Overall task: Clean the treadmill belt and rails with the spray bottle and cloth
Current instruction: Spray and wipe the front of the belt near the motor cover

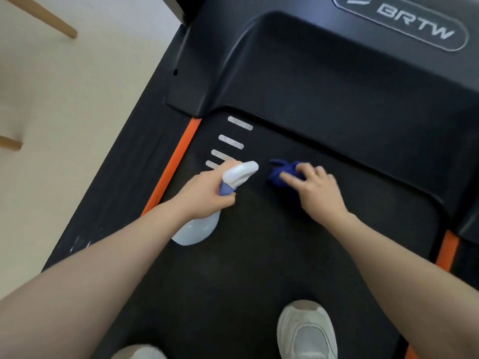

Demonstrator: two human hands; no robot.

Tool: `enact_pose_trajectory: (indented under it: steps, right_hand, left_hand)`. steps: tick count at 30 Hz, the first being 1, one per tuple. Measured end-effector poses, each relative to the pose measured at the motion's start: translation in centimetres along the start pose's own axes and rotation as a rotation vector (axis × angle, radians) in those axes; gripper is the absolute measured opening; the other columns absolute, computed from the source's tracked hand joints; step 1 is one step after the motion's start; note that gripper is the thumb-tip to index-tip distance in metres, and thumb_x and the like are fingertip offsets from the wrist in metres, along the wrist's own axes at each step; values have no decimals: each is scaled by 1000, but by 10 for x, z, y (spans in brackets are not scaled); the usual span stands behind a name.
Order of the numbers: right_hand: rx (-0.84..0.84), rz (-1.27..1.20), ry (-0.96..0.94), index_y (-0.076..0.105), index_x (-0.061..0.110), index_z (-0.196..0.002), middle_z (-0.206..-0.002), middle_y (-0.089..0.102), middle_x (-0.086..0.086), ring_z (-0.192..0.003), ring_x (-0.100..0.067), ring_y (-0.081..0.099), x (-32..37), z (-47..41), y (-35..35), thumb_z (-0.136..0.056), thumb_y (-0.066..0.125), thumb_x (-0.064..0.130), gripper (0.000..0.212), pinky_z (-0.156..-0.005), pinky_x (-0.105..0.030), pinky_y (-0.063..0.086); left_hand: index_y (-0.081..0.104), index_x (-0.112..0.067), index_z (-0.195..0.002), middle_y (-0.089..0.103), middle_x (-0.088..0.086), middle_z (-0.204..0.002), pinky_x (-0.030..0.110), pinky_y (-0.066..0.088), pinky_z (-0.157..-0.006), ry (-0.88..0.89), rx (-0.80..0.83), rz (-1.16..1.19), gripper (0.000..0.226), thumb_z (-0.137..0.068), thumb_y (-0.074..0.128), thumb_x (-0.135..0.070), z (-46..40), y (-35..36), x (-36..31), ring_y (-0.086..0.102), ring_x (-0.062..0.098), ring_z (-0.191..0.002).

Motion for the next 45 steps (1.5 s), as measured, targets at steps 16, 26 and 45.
enact_pose_trajectory:
  steps: [16,26,45]
  right_hand:
    - [-155,-910,905,54,16,-126,-122,54,-4,-112,-16,50,-103,181,-22,-90,46,-3,42,-90,-22,38]
    - [-173,-821,832,54,22,-125,-116,50,-4,-103,-15,49,-110,201,-24,-93,44,3,39,-85,-24,35]
    - [18,-148,657,38,29,-138,-129,34,-10,-108,-31,38,-98,53,-10,-92,51,19,49,-83,-39,39]
  left_hand:
    - [44,-30,-130,62,-1,-103,44,51,-84,111,278,20,53,-80,55,-15,-22,126,-107,60,22,-93]
    - [37,-23,-138,60,4,-110,44,51,-87,59,190,-47,59,-85,59,-14,-7,130,-99,59,22,-98]
    - [51,-24,-125,64,2,-104,38,48,-84,87,-153,179,50,-77,56,-12,-46,69,-104,59,19,-96]
Point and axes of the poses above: each hand's wrist, its own z-axis away from the middle knuckle, its own y-axis out of the palm, x = y × z, the point moved 4 cm from there along -z, towards the middle knuckle
